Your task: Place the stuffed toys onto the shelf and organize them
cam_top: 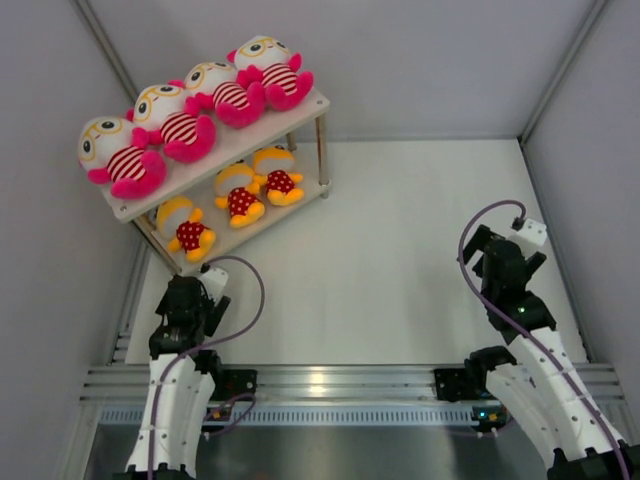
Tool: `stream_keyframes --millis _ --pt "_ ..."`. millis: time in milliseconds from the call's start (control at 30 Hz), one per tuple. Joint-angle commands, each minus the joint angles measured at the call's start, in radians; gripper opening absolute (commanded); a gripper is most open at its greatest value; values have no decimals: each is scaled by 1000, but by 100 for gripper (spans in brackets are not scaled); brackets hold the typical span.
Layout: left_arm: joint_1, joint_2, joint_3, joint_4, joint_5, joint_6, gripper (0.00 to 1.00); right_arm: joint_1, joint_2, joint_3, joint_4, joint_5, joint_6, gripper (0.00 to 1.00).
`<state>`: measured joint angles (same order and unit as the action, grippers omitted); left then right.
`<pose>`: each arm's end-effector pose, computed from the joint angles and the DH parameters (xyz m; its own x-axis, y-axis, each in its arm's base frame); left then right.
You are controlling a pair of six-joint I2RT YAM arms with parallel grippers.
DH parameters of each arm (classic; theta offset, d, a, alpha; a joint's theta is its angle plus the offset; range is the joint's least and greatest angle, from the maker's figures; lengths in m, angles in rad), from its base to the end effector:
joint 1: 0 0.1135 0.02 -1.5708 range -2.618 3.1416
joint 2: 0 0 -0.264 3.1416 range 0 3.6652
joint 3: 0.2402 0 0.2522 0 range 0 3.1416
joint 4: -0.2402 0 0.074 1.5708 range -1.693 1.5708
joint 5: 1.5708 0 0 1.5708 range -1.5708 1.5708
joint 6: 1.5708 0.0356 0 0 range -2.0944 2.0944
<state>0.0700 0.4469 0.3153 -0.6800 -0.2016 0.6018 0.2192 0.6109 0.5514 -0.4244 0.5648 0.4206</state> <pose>0.1068 0.0146 0.1759 -0.7131 0.5060 -0.4852 0.2398 0.8264 0.5094 0.1447 0.0127 0.2618 -0.3007 0.2864 -0.9097 0.4399 0.8880 0.1341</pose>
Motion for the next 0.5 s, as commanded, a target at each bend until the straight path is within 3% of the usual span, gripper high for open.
stream_keyframes --millis 0,467 --pt "4 -14 -27 108 -79 -66 97 -12 -11 -22 75 67 61 100" --pt "5 -7 -45 148 -96 -79 97 -11 -39 -59 213 10 99 100"
